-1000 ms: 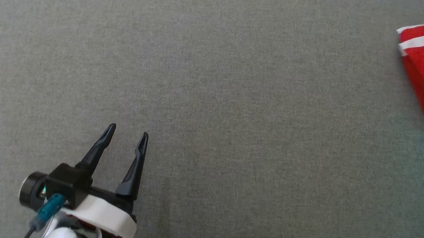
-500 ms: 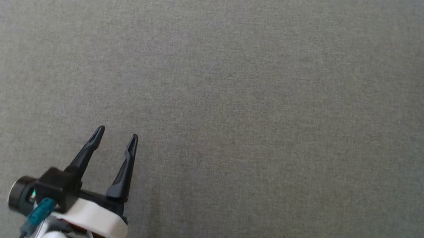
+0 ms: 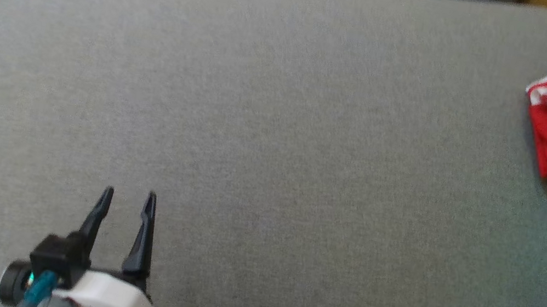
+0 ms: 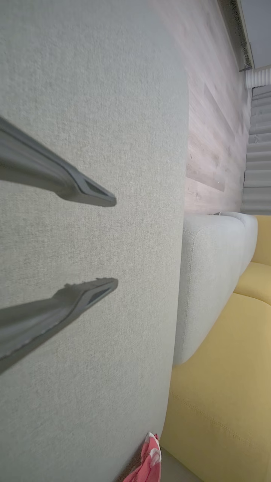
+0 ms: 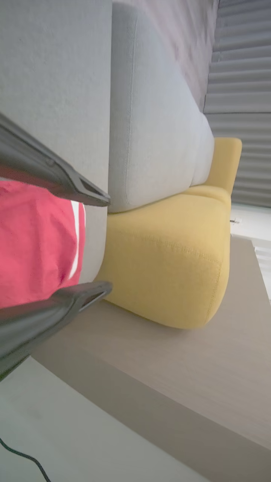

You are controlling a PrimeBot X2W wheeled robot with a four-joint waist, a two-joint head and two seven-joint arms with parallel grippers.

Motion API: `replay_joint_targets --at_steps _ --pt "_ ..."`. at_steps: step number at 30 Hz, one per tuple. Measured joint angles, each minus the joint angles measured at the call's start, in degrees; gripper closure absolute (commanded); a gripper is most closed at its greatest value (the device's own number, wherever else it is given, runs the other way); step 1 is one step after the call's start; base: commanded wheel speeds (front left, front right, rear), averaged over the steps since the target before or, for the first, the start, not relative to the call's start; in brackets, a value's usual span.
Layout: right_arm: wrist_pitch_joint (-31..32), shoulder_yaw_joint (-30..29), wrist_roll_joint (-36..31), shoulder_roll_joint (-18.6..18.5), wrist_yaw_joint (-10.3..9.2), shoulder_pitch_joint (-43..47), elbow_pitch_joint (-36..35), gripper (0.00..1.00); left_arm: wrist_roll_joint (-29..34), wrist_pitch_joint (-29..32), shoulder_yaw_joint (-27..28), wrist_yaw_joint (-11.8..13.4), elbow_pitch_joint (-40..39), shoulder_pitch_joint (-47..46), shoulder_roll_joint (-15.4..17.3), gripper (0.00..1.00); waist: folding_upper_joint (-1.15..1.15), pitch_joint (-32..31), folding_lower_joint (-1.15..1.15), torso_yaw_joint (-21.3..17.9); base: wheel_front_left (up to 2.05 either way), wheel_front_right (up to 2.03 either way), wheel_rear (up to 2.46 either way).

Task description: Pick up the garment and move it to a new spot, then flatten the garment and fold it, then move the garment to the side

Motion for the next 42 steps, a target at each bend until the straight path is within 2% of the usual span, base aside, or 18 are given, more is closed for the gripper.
replay_joint_targets --at_steps 6,10,14,18,29,30,35,42 --pt "-0.03 5.1 5.52 4.93 0.0 17.1 -10.87 0.0 0.58 0.0 0.54 0.41 2.45 2.63 0.01 0.0 0.0 -5.13 0.0 2.33 0.0 0.0 0.0" --pt "-2.09 8.77 8.48 6.24 0.0 24.98 -14.16 0.0 1.64 0.0 1.82 0.58 3.54 4.11 0.01 0.0 0.0 -7.76 0.0 4.47 0.0 0.0 0.0" --pt "-5.47 11.05 9.2 6.59 -0.01 30.52 -13.77 0.0 2.36 0.0 2.02 -0.04 4.0 4.75 0.04 0.0 0.0 -9.29 0.0 6.57 0.0 0.0 0.0" --pt "-7.09 11.83 13.4 6.64 0.0 32.97 -11.6 0.0 3.04 0.0 1.99 -0.6 5.15 4.75 0.04 0.0 0.0 -10.24 0.0 7.91 0.0 0.0 0.0" --pt "-8.06 13.02 13.7 6.65 -0.01 33.65 -7.65 0.0 2.89 0.0 2.15 -1.41 5.09 4.77 0.04 0.0 0.0 -11.05 0.0 7.64 0.0 0.0 0.0" --pt "-8.05 13.48 14.03 6.67 -0.01 33.65 -7.59 1.0 2.76 0.0 2.12 -1.41 5.27 4.77 0.03 1.0 0.0 -11.09 0.0 7.51 0.0 0.0 0.0" --pt "-7.46 13.66 14.22 6.86 -0.02 34.05 -3.16 1.0 2.23 0.44 1.93 -1.42 9.39 6.34 0.01 1.0 0.0 -11.09 0.0 7.46 0.0 0.0 0.0" --pt "-6.37 13.6 18.47 6.91 -0.02 34.17 -2.97 1.0 -1.94 1.22 2.04 -1.52 9.38 6.73 0.02 1.0 0.0 -10.94 0.0 7.12 0.0 0.0 0.0"
